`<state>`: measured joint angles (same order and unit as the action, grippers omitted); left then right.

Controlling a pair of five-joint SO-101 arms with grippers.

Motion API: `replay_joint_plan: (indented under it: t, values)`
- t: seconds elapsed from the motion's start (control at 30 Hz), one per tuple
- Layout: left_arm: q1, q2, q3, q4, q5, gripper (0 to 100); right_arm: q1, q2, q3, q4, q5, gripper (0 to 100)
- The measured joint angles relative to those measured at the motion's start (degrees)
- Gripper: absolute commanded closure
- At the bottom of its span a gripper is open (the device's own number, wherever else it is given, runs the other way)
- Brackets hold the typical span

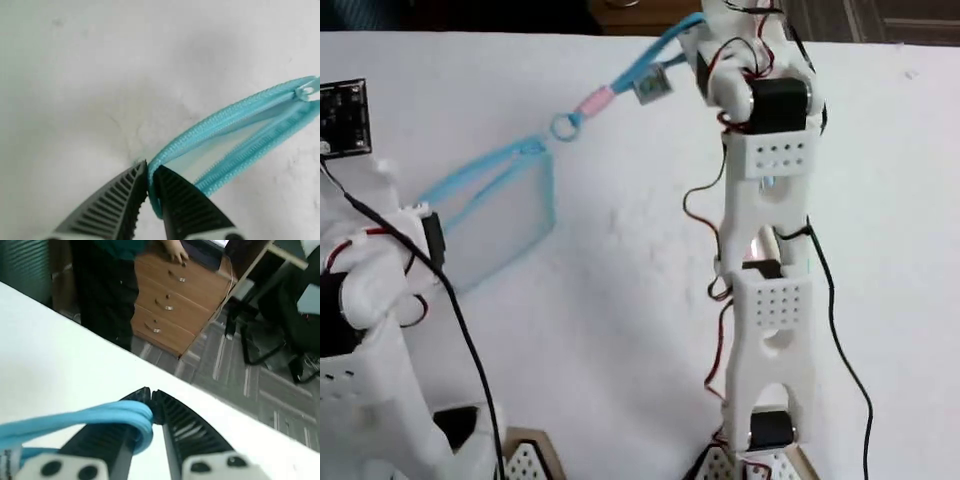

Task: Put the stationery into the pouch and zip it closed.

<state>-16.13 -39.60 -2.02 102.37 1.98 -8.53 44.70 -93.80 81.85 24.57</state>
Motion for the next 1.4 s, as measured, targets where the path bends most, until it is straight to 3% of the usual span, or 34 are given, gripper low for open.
replay_joint_plan:
  t: [0.43, 0.63, 0.9, 1.1, 1.23, 1.4]
  values:
    - [5.4, 0.3, -0.4, 0.0, 2.7, 98, 0.0, 1.9, 0.0, 8.8, 0.0, 97.9]
    - [5.4, 0.4, -4.4, 0.0, 4.6, 98, 0.0, 2.7, 0.2, 16.8, 0.0, 86.1]
    - [5.4, 0.4, -4.5, 0.1, 4.7, 98, 1.7, 4.7, 0.2, 18.2, 0.0, 81.0]
    - [2.5, 0.6, -3.1, 0.1, 5.6, 98, 0.5, 2.8, 0.8, 18.5, 4.7, 76.4]
    - [-0.2, 0.6, -2.9, 0.1, 5.7, 98, -3.4, -3.4, 6.0, 18.5, 6.1, 76.5]
    - [-0.5, 0.6, -2.5, -0.9, 6.0, 98, -10.4, -15.3, 24.4, 18.5, 6.2, 76.5]
